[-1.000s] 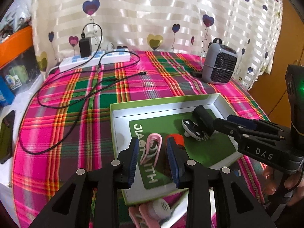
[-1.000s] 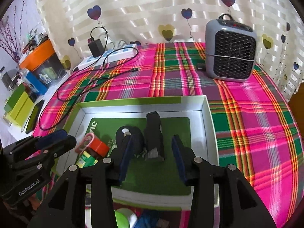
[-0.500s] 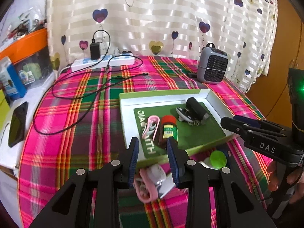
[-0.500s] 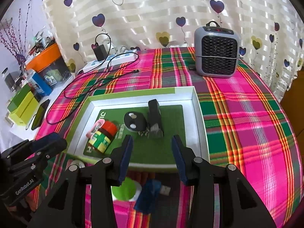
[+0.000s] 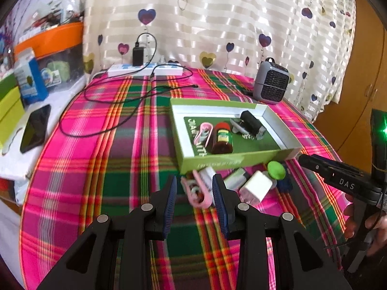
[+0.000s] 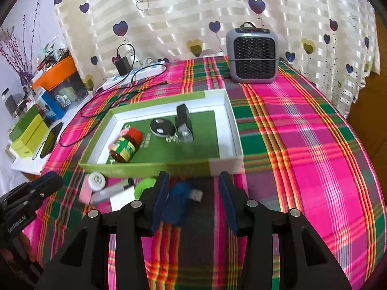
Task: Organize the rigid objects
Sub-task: 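Withdraw both tools and move the right gripper toward the blue USB stick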
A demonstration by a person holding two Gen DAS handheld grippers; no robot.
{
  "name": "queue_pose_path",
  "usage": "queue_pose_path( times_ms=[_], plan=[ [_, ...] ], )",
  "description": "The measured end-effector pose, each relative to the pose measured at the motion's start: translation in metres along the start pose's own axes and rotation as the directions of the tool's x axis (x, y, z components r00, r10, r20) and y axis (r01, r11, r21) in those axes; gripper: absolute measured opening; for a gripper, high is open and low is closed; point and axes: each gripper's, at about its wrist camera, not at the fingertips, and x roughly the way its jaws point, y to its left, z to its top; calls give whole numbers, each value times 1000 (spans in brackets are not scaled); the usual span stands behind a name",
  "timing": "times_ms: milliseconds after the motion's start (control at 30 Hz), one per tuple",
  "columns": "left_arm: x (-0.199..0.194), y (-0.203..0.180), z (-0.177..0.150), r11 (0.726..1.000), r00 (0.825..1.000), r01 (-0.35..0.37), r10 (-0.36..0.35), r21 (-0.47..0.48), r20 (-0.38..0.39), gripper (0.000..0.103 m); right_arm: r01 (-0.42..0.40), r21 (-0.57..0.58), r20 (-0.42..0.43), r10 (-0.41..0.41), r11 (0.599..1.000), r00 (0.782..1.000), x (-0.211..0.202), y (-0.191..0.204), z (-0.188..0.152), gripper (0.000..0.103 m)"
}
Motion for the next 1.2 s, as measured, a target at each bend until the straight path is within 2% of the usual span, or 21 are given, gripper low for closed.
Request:
queue_pose_path(
  times_ms=[400, 533, 633, 800, 1000, 1100, 1200],
  plan=[
    [-1, 12, -22, 999, 999, 13, -15, -35, -29, 30, -27, -5, -52, 27, 1000, 998, 11, 13, -20, 44],
    [0, 14, -24, 999, 999, 15, -16, -39, -33, 30, 18, -46, -62, -21, 999, 998, 18, 22, -23, 44],
    [3, 15, -24, 999, 999, 19, -21, -46, -41, 30, 10, -46, -76, -13, 999, 997, 23, 24, -24, 44],
    [9, 16, -24, 998, 998, 32, -35, -54, -58, 30, 41, -58, -91, -47, 997, 995, 32, 26, -25, 44],
    [17, 9, -20, 998, 996, 48, -52, -49, -76, 30, 112, -87, -78, -118, 990, 990, 34, 23, -23, 44],
    [22, 3, -17, 997, 994, 61, -64, -40, -85, 34, 118, -82, -75, -124, 990, 989, 34, 19, -22, 44],
    [26, -1, -14, 998, 995, 47, -50, -33, -86, 34, 130, -80, -73, -136, 988, 988, 33, 15, -22, 44]
  ],
)
